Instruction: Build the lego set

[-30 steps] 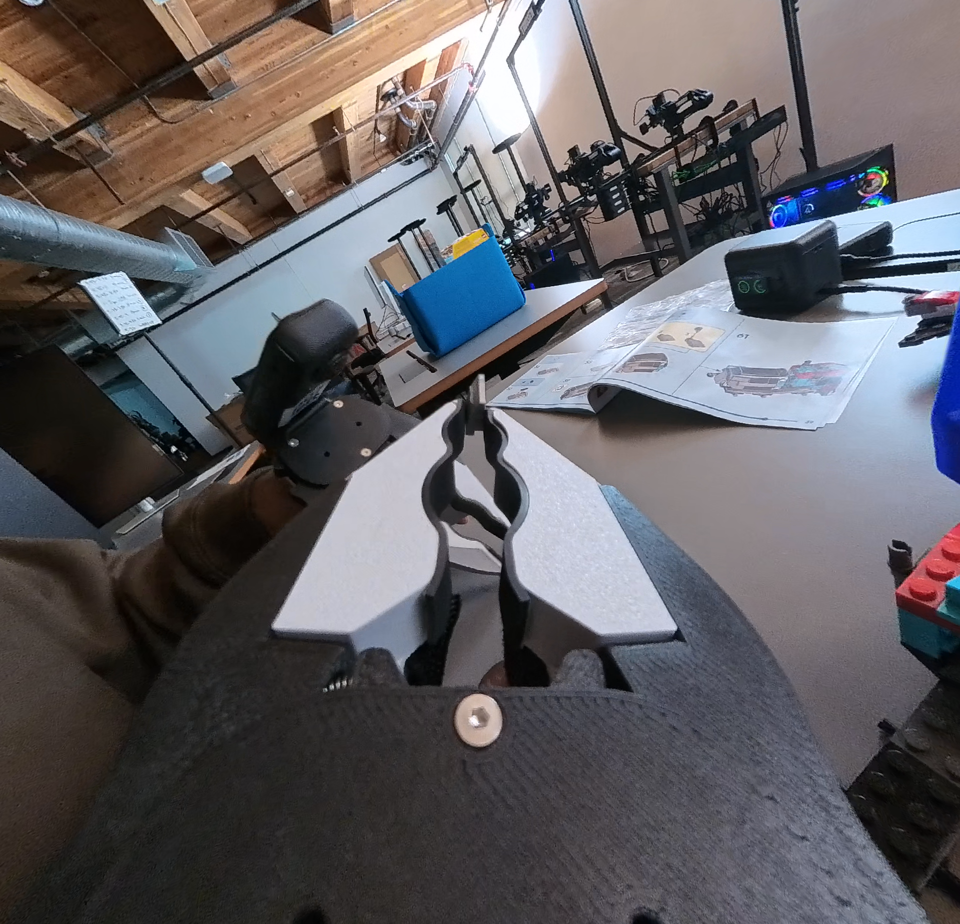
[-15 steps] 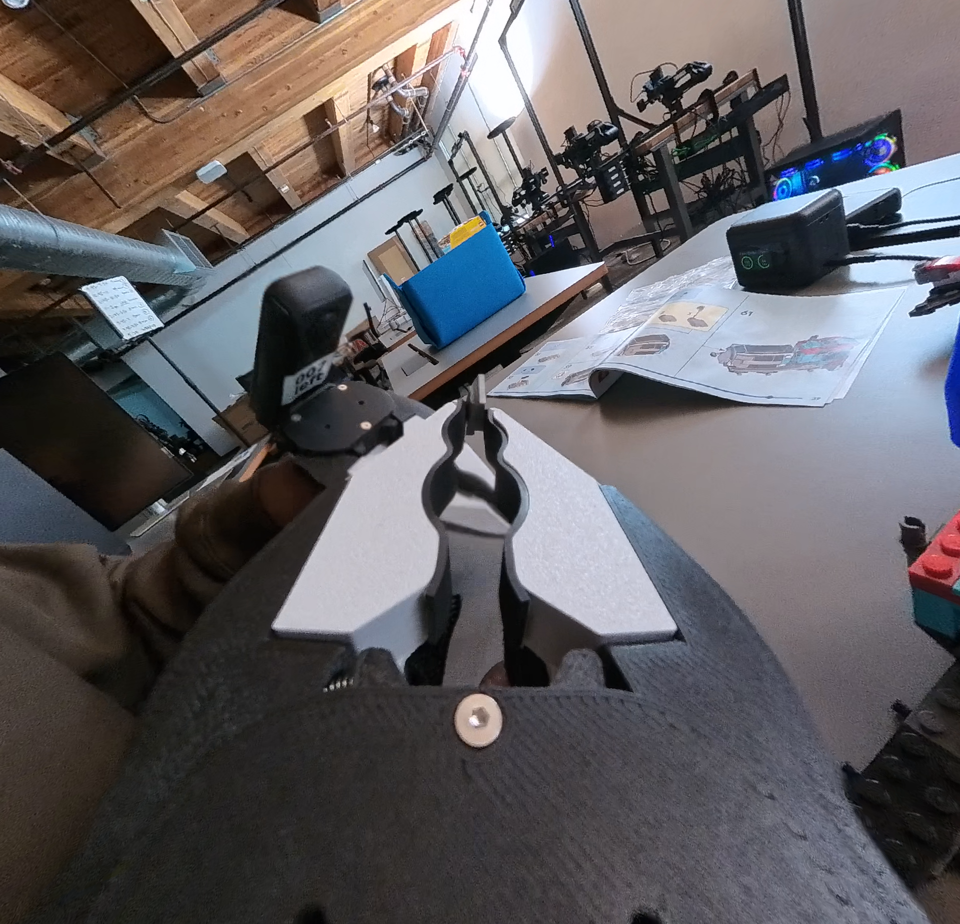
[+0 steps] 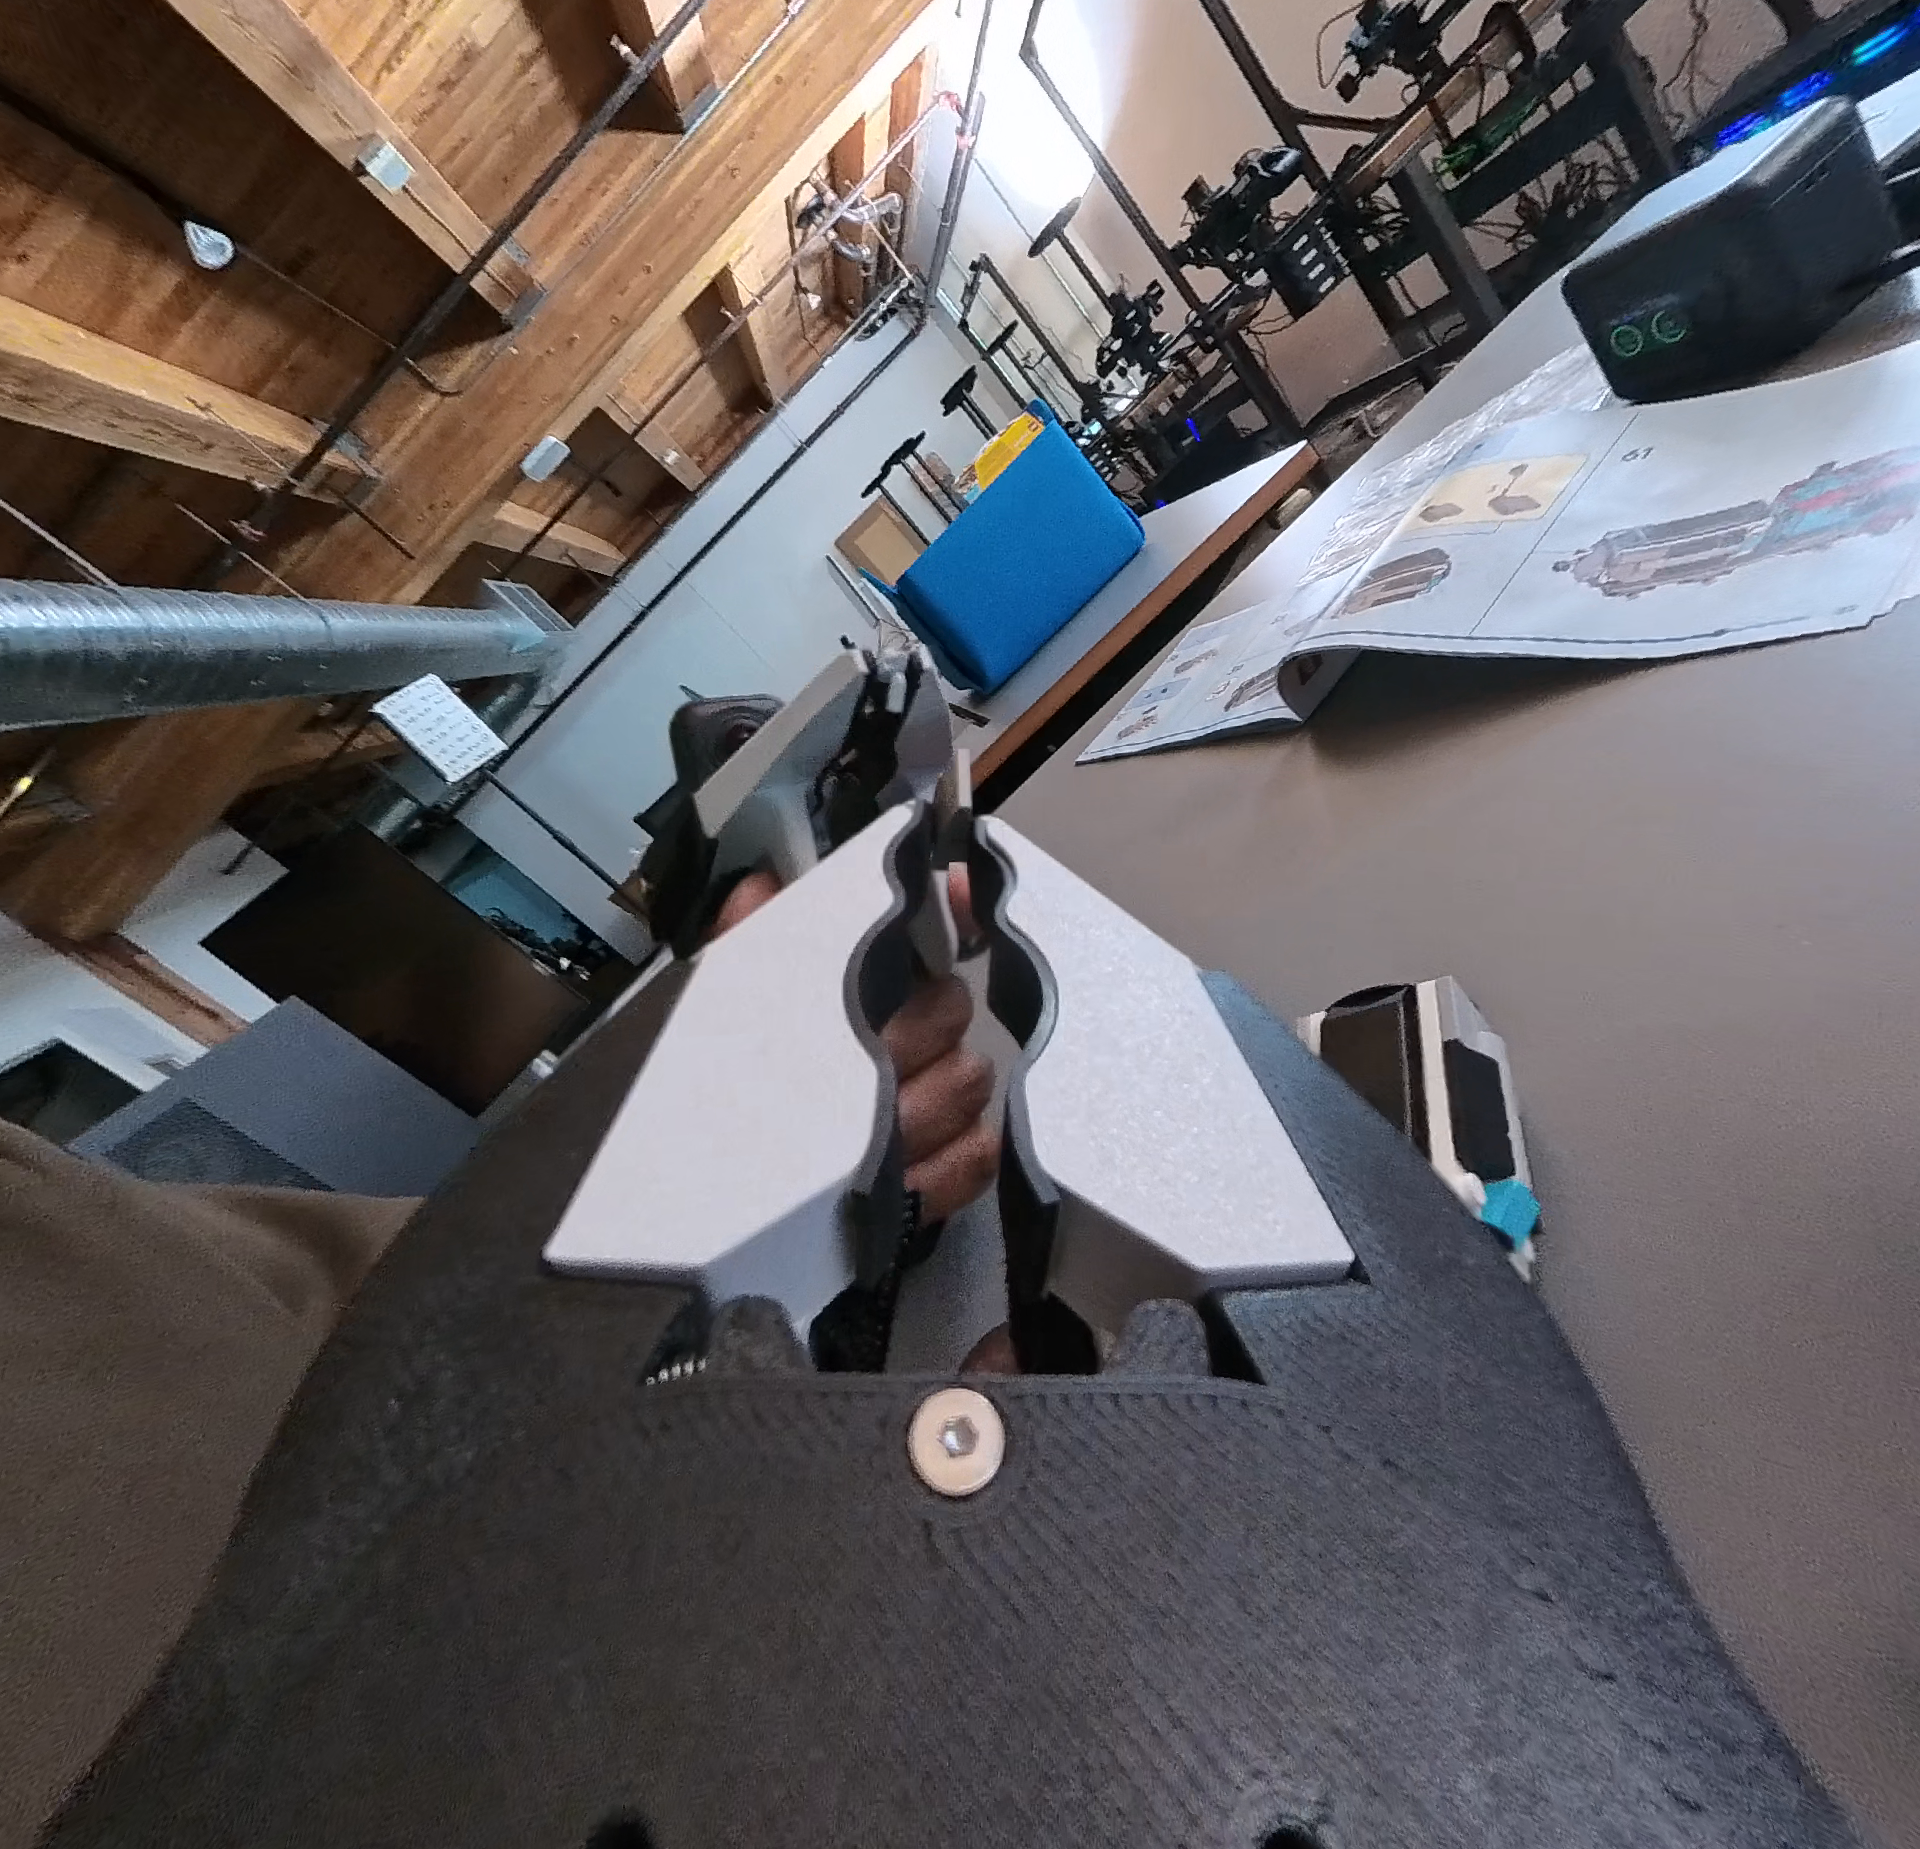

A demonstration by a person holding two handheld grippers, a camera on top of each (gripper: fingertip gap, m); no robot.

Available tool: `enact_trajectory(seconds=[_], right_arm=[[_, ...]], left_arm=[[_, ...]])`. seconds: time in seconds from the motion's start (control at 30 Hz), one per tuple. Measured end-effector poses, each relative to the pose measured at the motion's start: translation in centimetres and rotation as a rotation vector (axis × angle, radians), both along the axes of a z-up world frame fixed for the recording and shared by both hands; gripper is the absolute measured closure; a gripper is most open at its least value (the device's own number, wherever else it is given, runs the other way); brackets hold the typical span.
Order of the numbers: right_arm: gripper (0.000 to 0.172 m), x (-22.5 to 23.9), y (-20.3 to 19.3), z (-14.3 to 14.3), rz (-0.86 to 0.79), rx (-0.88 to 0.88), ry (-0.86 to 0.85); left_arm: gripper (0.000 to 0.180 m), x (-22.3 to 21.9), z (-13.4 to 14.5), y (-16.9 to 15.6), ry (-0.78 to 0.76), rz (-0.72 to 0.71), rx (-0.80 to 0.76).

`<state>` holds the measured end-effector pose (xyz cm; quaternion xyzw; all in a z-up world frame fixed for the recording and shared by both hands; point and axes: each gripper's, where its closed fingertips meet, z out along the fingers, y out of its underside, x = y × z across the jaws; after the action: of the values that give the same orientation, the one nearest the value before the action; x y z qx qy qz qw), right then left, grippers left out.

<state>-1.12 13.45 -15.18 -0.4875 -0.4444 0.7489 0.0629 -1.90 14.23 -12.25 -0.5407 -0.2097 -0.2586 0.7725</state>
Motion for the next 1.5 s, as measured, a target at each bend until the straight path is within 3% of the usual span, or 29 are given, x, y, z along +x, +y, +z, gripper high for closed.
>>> enact_trajectory(seconds=[0.47, 1.23, 1.5], right_arm=[[0.165, 0.2, -0.1, 0.7, 0.049, -0.116, -0.008], [0.166, 0.2, 0.7, 1.1, 0.027, -0.135, 0.0], [0.166, 0.2, 0.8, 1.0, 0.028, -0.145, -0.01]], left_arm=[[0.173, 0.5, -0.5, 0.6, 0.324, 0.209, -0.134], [0.173, 0.7, -0.2, 0.2, 0.375, 0.222, -0.119], [0.173, 1.1, -0.4, -0.5, 0.636, 0.238, -0.182]])
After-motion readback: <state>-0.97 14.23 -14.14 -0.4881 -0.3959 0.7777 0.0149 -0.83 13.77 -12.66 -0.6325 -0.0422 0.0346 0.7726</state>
